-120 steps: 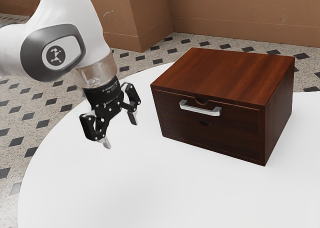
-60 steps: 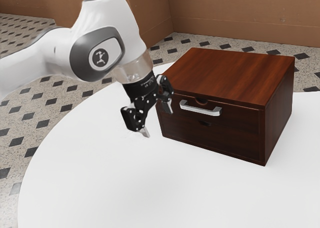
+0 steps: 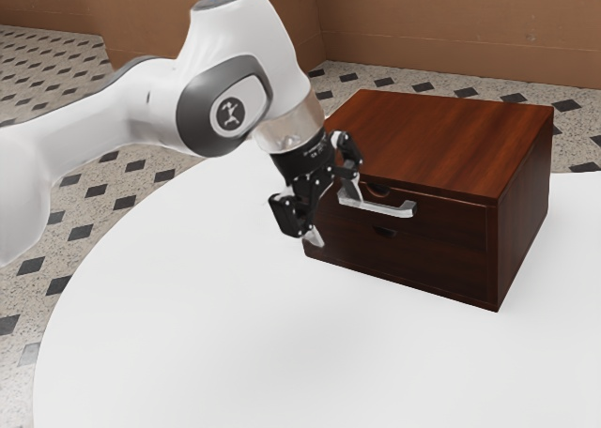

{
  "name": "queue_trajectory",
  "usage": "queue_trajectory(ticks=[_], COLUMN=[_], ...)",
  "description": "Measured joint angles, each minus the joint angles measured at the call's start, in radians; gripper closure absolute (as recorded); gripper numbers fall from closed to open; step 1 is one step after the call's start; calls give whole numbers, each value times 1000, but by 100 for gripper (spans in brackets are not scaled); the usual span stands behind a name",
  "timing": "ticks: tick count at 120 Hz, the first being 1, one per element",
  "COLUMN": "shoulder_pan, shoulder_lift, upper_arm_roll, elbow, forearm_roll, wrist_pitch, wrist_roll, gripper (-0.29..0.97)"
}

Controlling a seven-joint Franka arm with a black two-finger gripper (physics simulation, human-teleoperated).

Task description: Pull the drawer handle with one arm to open the drawer

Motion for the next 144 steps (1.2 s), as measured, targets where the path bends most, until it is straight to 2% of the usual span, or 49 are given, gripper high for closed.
queue_trajectory(ticks=[45,144], shoulder_pan=[2,15], shoulder_lift=[68,98], upper_arm_roll=[2,5], elbow=[60,63], forearm_roll=[1,1], wrist_pitch=[30,74], wrist_roll=[-1,-15], gripper=[0,2])
